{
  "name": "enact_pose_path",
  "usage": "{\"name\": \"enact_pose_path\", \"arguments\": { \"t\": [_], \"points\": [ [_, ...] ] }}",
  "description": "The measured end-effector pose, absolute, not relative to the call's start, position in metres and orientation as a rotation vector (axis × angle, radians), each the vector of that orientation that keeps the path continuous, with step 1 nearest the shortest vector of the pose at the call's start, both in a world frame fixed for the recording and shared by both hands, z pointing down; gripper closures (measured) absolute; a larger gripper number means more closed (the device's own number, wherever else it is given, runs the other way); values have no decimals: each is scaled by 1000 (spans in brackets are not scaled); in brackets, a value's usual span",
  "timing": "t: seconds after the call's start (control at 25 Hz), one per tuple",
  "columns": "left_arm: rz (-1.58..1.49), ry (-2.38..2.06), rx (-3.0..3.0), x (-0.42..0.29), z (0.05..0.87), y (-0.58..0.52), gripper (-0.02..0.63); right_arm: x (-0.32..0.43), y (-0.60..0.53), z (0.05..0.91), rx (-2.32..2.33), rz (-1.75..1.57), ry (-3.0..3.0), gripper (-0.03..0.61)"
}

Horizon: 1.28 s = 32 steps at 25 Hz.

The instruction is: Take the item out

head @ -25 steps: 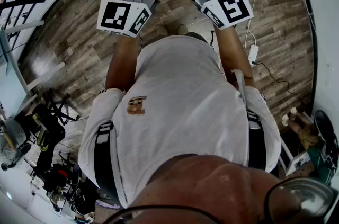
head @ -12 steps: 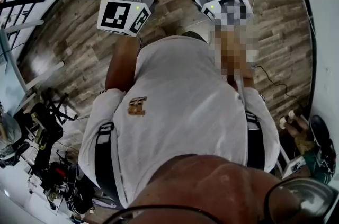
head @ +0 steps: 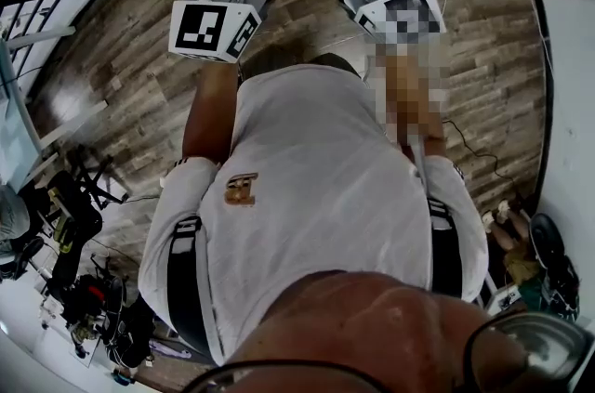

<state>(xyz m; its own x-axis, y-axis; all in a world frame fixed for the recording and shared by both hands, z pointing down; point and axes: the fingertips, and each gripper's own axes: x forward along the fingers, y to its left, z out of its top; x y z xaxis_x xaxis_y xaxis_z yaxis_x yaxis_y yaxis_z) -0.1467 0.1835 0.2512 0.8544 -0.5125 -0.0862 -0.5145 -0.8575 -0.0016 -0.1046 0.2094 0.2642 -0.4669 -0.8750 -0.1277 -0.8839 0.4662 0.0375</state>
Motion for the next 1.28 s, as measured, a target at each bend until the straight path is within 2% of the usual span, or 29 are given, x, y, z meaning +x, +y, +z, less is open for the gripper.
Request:
{"name": "enact_pose_path", "arguments": {
  "t": [0.52,1.28],
  "points": [
    [109,862,-2968,-138,255,171,595,-89,199,268,-1579,161,2621,546],
    [107,831,-2960,-80,266,49,595,-29,79,272,-1650,181,2620,545]
  ]
}}
